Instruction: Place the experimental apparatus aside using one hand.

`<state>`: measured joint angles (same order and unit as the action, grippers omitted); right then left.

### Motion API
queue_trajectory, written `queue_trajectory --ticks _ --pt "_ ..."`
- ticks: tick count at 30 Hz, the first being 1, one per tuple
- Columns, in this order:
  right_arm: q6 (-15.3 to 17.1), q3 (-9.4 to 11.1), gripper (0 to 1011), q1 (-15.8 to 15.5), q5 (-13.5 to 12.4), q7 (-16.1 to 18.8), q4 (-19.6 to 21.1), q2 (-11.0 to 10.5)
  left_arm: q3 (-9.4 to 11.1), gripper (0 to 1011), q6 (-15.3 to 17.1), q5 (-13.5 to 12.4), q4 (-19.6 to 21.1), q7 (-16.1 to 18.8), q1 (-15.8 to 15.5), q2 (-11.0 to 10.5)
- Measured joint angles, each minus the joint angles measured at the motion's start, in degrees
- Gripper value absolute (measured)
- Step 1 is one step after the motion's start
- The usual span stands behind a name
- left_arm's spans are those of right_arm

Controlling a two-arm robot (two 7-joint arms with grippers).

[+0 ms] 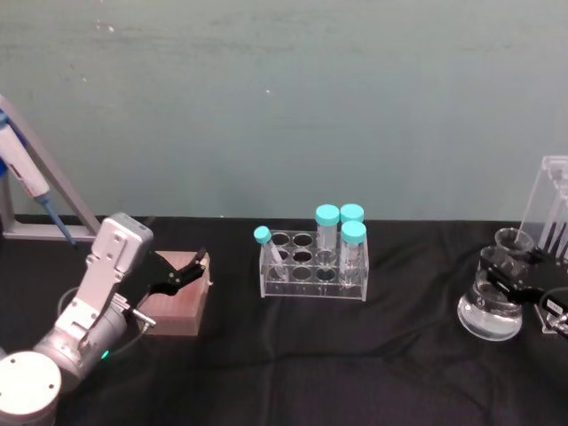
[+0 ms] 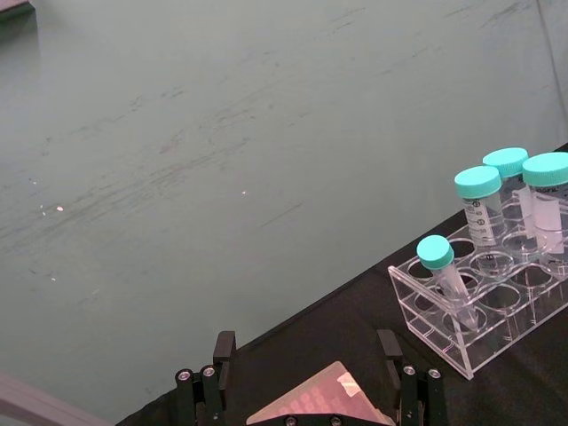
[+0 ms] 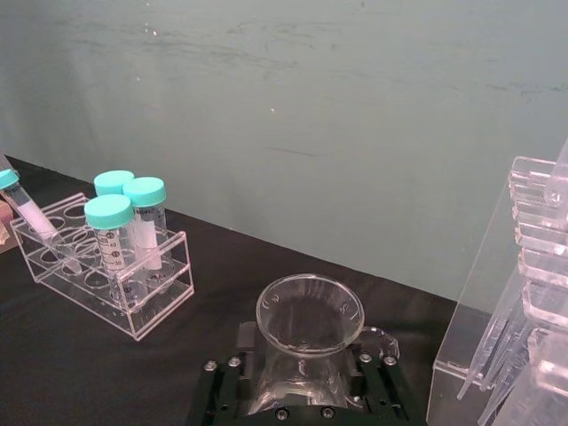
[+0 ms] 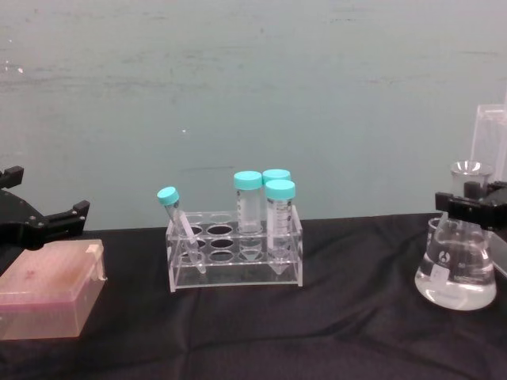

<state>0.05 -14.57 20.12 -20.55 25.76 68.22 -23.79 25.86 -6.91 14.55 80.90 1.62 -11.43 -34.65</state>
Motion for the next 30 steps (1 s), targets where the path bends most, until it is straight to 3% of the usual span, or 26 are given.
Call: queue_trajectory --ticks 4,15,30 --pt "0.0 -0.01 684 0.0 0.0 0.0 0.0 0.0 0.0 1000 0.0 0.0 0.0 0.0 0.0 0.0" --pt "-0.06 0.02 981 0.01 -0.02 -0.01 0.02 0.0 0.0 1000 0.0 0.0 0.0 0.0 0.0 0.0" --pt "-0.13 0.06 1000 0.01 -0.02 -0.06 0.02 0.0 0.0 1000 0.0 0.0 0.0 0.0 0.0 0.0"
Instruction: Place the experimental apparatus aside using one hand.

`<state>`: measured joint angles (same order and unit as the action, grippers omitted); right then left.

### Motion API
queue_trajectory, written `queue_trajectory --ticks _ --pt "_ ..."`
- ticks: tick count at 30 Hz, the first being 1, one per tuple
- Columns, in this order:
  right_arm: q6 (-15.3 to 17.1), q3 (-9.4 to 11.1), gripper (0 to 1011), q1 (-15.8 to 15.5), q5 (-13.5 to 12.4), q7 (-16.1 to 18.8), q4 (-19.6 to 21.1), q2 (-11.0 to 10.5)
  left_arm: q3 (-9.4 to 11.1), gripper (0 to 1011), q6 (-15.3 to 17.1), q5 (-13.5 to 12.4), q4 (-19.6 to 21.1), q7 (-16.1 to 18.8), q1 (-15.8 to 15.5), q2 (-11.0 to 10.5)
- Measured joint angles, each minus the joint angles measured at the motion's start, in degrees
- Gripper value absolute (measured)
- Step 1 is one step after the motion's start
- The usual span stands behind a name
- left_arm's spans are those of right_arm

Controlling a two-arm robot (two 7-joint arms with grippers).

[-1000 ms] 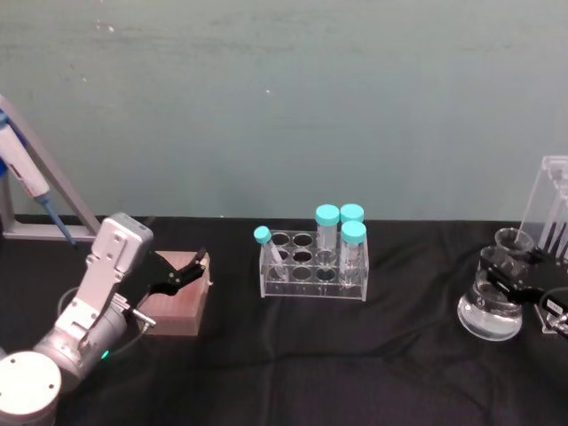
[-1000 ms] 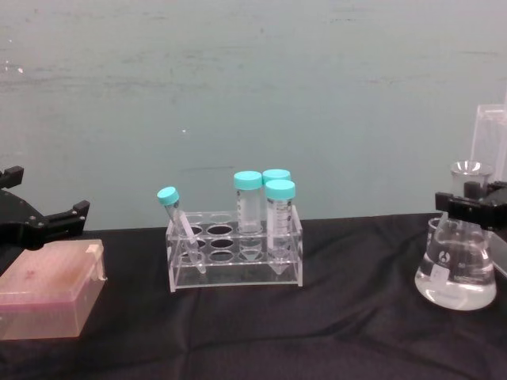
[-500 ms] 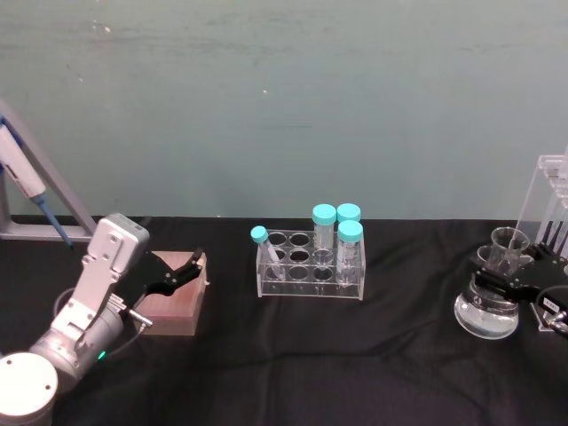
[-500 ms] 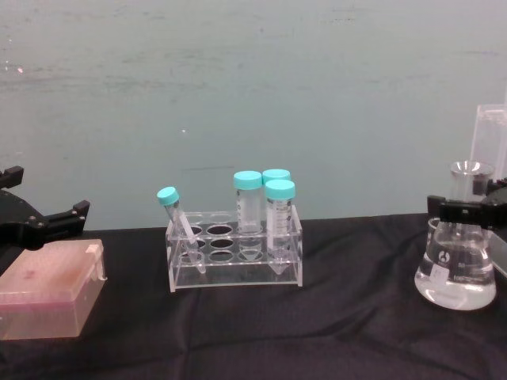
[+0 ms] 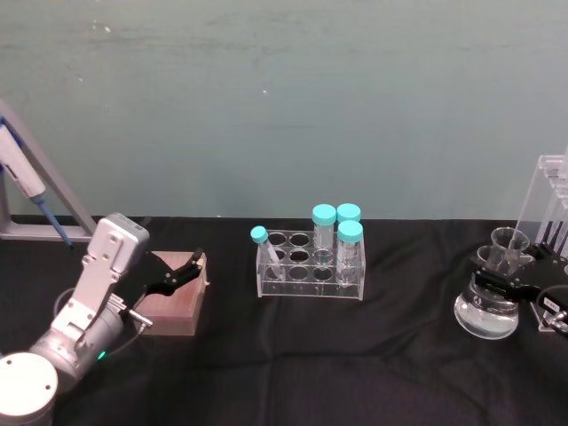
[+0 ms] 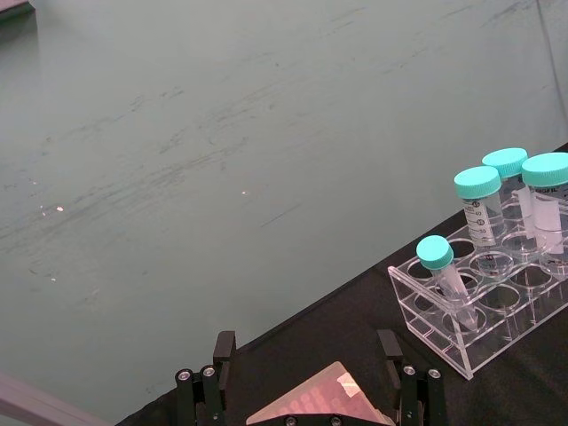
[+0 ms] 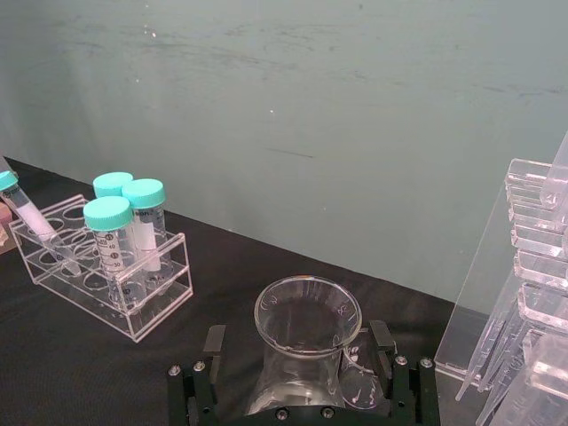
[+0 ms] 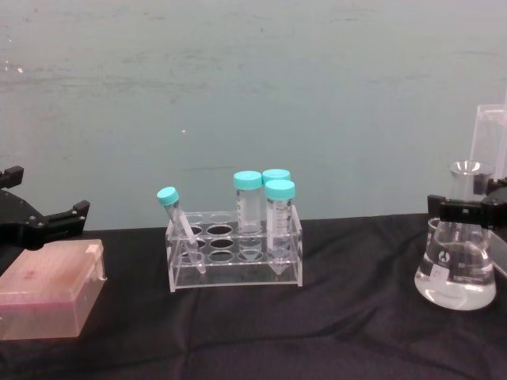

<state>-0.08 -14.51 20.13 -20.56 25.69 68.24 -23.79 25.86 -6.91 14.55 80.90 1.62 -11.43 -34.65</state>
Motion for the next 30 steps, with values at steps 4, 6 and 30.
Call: queue_trajectory --ticks 4,6,30 --pt "-0.22 0.0 1000 -0.02 -0.02 0.08 0.23 -0.04 0.0 1000 0.0 0.0 0.0 0.0 0.0 0.0" --pt "-0.49 0.02 1000 -0.07 -0.09 0.18 0.39 -0.06 0.0 1000 0.0 0.0 0.0 0.0 0.0 0.0" --pt "-2.4 0.86 1000 -0.59 -0.36 0.24 1.82 -0.4 0.0 1000 0.0 0.0 0.0 0.0 0.0 0.0"
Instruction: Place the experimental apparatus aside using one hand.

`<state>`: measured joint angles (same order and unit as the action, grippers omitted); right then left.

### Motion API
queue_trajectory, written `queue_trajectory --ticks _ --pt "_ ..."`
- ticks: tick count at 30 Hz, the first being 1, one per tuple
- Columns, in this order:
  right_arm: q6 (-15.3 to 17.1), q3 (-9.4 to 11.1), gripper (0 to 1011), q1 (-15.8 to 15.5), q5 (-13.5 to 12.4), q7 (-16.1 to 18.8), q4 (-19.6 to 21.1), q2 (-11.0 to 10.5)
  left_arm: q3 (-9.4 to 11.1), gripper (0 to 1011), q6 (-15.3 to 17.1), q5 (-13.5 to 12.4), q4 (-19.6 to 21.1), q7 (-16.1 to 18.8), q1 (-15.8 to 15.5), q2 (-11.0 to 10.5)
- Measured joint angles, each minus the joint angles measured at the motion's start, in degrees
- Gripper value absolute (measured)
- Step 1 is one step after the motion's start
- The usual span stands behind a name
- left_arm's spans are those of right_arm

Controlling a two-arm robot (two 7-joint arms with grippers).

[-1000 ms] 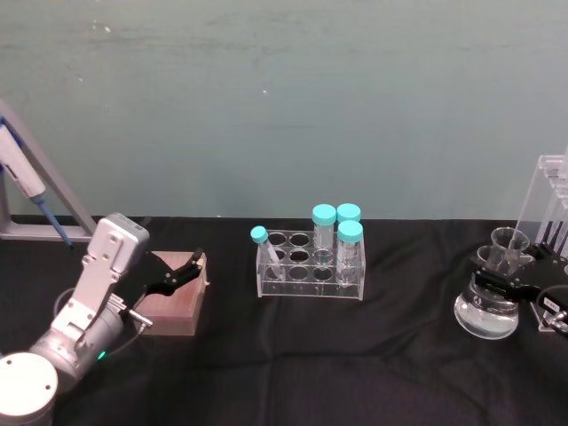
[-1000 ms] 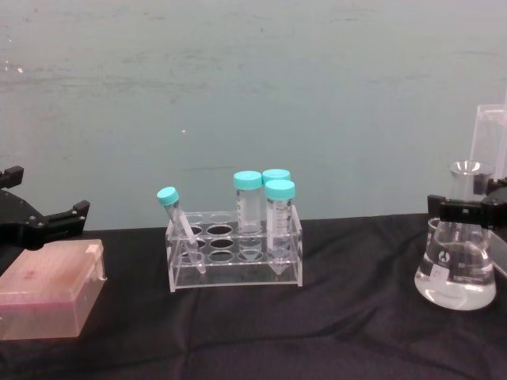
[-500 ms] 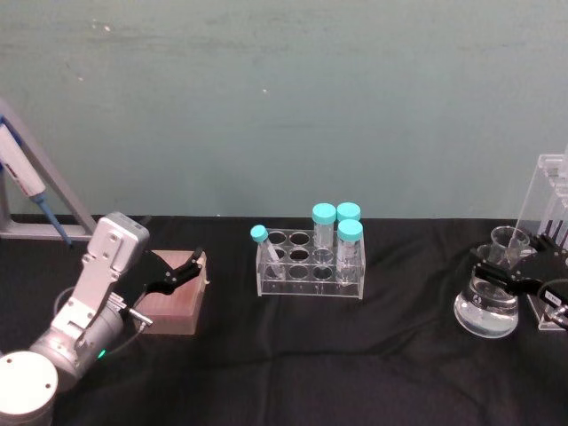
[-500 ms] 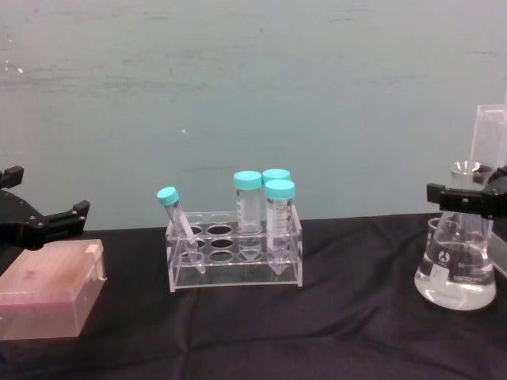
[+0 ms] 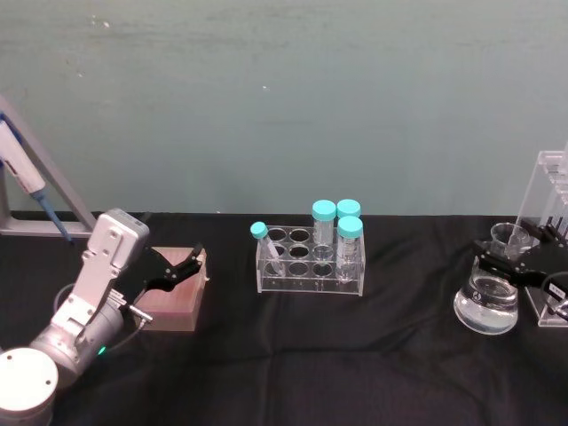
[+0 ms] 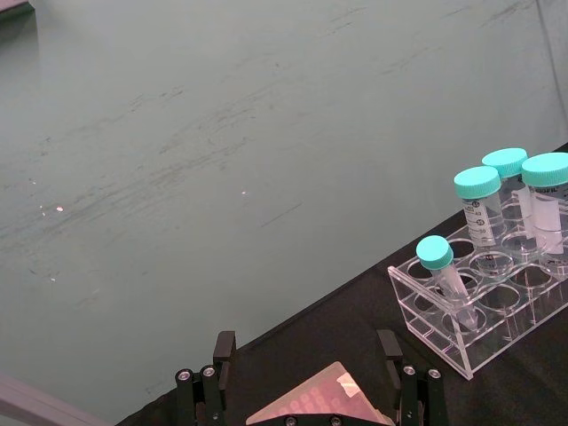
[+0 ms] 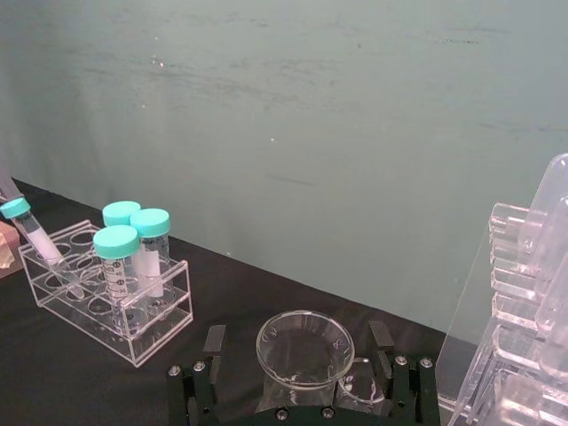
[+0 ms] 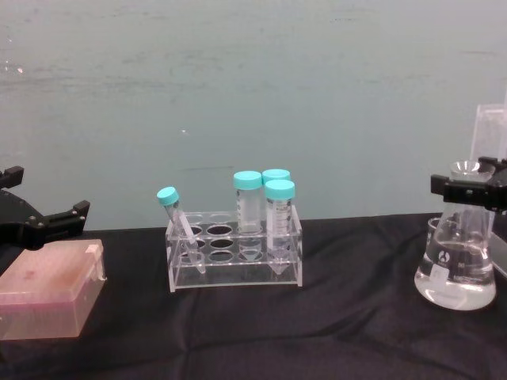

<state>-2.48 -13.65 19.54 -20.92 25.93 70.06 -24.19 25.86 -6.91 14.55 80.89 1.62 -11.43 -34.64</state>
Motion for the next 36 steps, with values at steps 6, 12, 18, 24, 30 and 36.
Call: queue_trajectory --ticks 6,12,18,24,30,36 --pt "-0.4 0.18 1000 -0.11 0.01 0.04 0.51 -0.09 0.0 1000 0.0 0.0 0.0 0.0 0.0 0.0" --pt "-0.65 0.34 1000 -0.19 -0.22 0.32 1.02 -0.22 0.0 1000 0.0 0.0 0.0 0.0 0.0 0.0" --pt "-0.91 0.62 1000 -0.54 -0.65 0.66 1.95 -0.47 0.0 1000 0.0 0.0 0.0 0.0 0.0 0.0" --pt "-1.36 0.75 1000 -1.31 -0.96 1.05 3.62 -1.04 0.0 1000 0.0 0.0 0.0 0.0 0.0 0.0" --pt "-1.96 0.62 1000 -2.24 -0.98 1.59 5.48 -1.75 0.0 1000 0.0 0.0 0.0 0.0 0.0 0.0" --pt "-2.26 0.82 1000 -3.74 -1.79 2.25 8.23 -2.66 0.0 1000 0.0 0.0 0.0 0.0 0.0 0.0"
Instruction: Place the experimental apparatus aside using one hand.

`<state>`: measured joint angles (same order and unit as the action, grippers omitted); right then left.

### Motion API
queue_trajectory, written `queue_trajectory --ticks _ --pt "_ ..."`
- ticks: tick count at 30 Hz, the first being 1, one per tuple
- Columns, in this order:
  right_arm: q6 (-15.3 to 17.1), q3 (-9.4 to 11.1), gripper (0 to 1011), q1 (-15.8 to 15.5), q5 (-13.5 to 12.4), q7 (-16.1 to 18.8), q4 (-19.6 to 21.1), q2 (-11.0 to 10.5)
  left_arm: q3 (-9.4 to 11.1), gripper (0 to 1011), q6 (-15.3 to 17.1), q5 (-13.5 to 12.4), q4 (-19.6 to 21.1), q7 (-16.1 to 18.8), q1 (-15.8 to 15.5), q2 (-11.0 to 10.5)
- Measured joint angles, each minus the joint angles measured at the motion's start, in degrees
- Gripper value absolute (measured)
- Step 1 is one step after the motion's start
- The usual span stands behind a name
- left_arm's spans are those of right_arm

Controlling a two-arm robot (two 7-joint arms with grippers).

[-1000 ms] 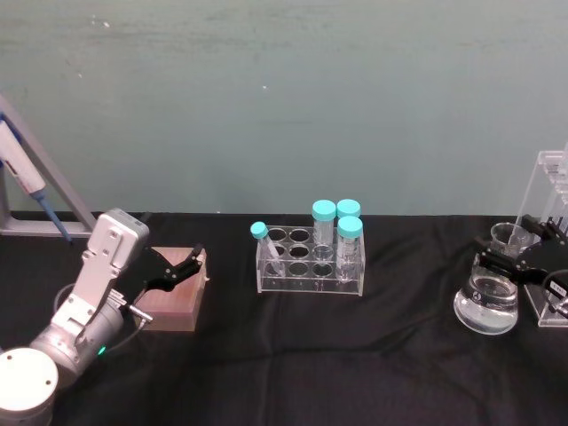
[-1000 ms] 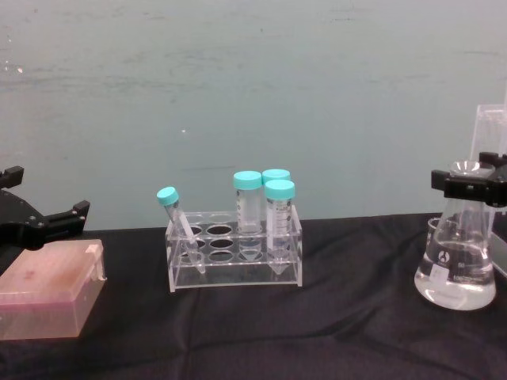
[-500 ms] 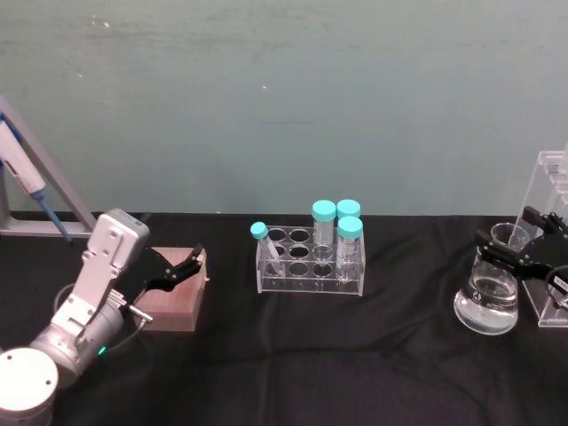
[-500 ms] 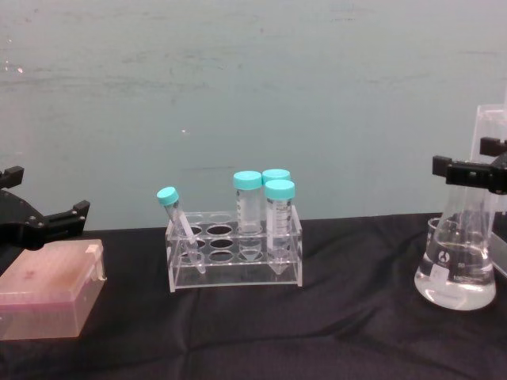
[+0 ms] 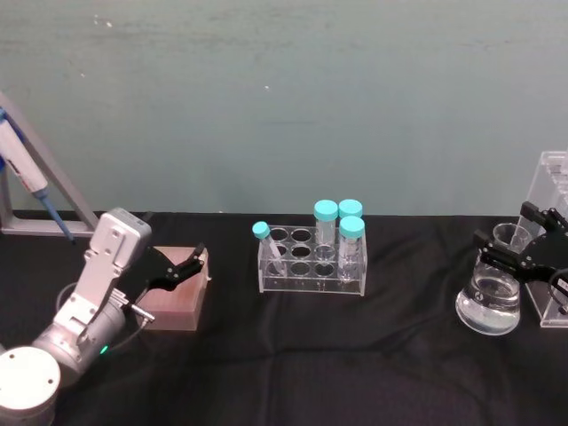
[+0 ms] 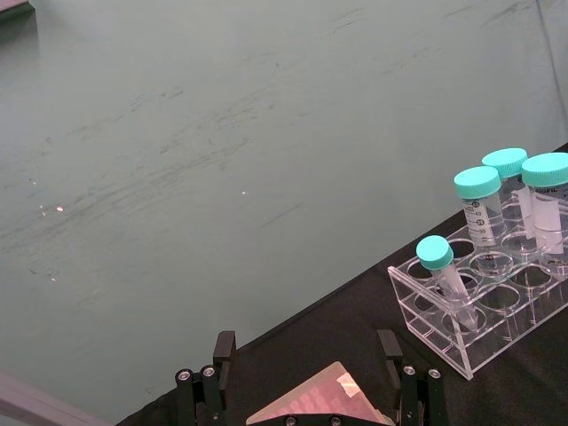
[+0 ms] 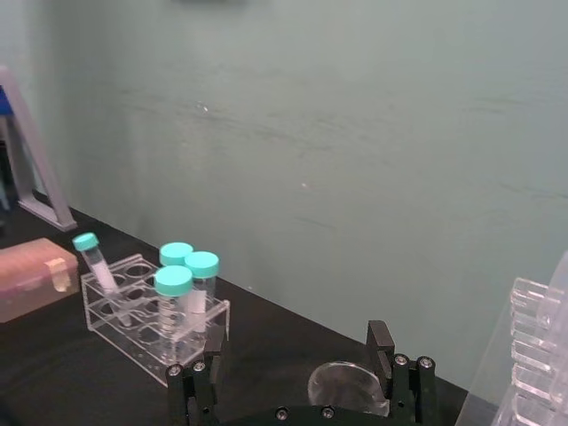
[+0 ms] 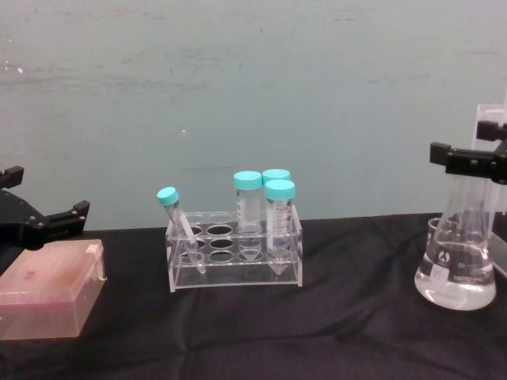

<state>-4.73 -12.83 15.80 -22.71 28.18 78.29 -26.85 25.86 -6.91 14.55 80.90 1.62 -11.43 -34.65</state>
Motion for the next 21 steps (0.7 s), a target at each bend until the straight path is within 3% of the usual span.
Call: queue_trajectory --ticks 11,21 --pt "0.6 1.03 1000 -4.84 -3.09 1.59 6.28 -2.73 0.0 1000 0.0 0.0 0.0 0.0 0.0 0.0" --pt "2.22 2.85 1000 -10.84 -7.42 2.01 11.52 -5.7 0.0 1000 0.0 0.0 0.0 0.0 0.0 0.0"
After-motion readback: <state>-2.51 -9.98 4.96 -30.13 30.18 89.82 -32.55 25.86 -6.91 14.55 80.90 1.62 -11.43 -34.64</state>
